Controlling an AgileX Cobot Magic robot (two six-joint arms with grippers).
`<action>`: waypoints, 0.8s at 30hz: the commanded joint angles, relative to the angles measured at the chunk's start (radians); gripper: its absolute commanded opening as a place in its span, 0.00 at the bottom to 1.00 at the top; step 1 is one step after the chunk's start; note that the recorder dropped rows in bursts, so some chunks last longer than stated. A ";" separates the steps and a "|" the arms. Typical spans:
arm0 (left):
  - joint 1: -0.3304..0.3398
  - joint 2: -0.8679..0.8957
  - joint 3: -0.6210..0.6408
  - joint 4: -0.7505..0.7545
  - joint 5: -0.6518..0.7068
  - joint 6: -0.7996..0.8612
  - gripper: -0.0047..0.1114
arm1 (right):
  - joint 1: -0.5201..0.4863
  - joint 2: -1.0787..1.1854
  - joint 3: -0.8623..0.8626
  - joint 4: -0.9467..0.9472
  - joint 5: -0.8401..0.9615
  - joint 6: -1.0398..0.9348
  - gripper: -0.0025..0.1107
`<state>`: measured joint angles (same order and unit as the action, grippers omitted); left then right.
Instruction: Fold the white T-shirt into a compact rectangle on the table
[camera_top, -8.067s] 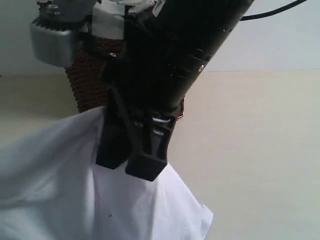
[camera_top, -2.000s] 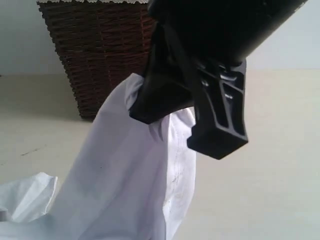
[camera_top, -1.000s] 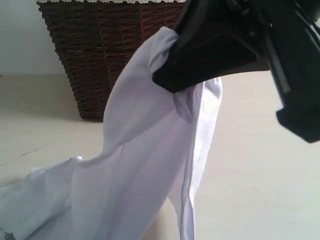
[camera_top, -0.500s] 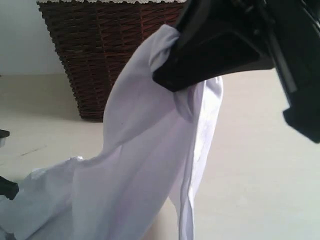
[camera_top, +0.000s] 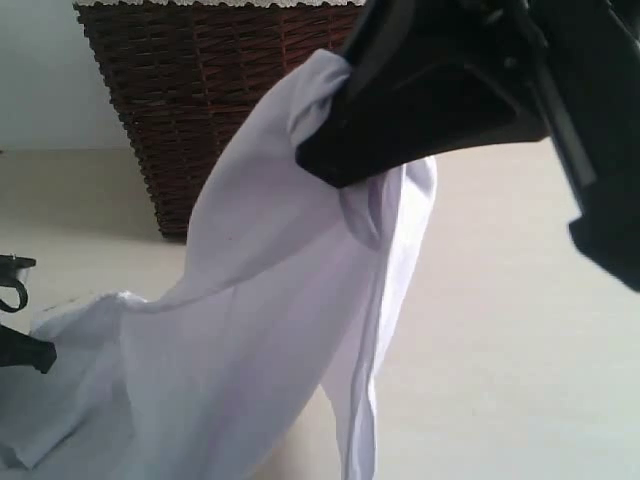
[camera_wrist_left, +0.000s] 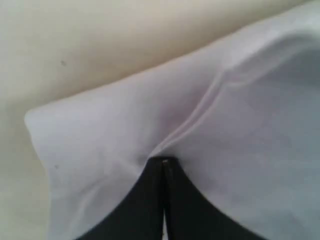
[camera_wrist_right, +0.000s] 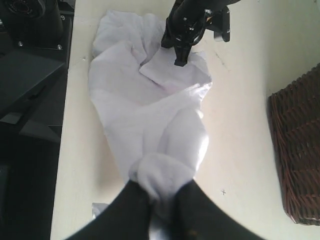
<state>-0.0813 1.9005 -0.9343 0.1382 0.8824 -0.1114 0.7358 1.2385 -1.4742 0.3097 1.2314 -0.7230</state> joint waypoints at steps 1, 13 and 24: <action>0.021 0.067 -0.082 0.040 -0.287 0.008 0.04 | -0.004 -0.008 0.002 0.016 -0.010 -0.009 0.08; 0.080 0.148 -0.333 0.146 -0.468 0.084 0.04 | -0.004 0.051 0.002 -0.099 -0.010 0.120 0.16; 0.103 0.072 -0.349 -0.037 -0.479 0.199 0.04 | -0.004 0.224 0.002 -0.273 -0.010 0.231 0.53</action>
<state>0.0375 2.0010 -1.2909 0.1828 0.4141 0.0075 0.7358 1.4524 -1.4742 0.0637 1.2295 -0.5100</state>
